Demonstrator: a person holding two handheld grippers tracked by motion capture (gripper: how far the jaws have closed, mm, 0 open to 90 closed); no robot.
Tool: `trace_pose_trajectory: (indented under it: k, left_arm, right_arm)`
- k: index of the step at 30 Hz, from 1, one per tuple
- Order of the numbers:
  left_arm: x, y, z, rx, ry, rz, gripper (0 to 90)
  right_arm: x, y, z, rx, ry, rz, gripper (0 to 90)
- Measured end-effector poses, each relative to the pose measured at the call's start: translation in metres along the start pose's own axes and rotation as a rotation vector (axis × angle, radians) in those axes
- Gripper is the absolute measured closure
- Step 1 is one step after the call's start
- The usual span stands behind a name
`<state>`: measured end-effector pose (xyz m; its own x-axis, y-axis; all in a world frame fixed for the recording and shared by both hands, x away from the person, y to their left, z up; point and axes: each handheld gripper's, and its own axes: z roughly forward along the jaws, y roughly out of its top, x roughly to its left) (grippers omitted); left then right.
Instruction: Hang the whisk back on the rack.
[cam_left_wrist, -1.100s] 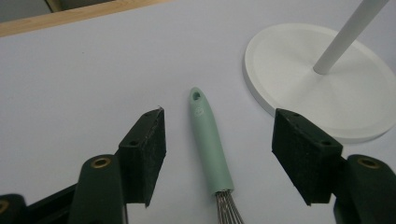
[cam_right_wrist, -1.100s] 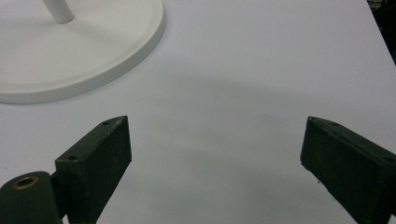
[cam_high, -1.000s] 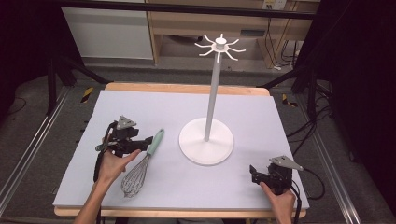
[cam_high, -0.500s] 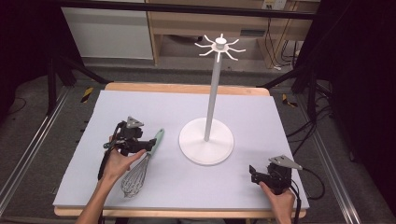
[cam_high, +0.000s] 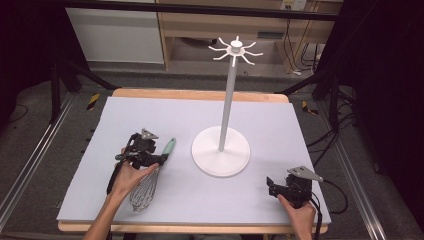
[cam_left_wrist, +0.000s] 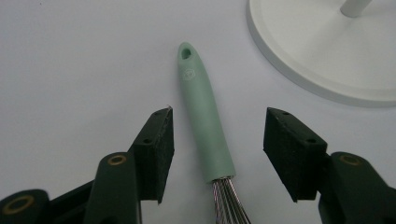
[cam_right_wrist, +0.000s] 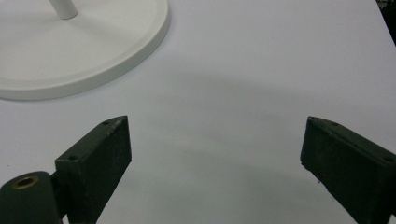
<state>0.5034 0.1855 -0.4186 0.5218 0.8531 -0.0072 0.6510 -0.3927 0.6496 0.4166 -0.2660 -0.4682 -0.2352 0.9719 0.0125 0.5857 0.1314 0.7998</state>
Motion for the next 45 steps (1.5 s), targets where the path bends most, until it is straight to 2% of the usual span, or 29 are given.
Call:
trace_pose_trajectory:
  k: [10, 21, 35, 45]
  left_arm:
    - [-0.004, -0.004, 0.013, 0.063, 0.001, 0.01, 46.1]
    - [-0.001, -0.007, 0.021, 0.118, -0.011, 0.004, 50.3]
    - [0.003, -0.007, 0.032, 0.177, -0.016, -0.009, 56.9]
    - [0.002, -0.006, 0.035, 0.196, -0.021, -0.017, 61.9]
  right_arm:
    - [0.0, 0.0, 0.0, 0.004, 0.0, -0.008, 9.3]
    - [0.001, 0.0, 0.001, 0.011, 0.005, -0.007, 9.4]
    - [0.001, 0.0, 0.002, 0.01, 0.011, -0.011, 9.4]
    - [0.001, 0.0, 0.002, 0.013, 0.009, -0.013, 9.4]
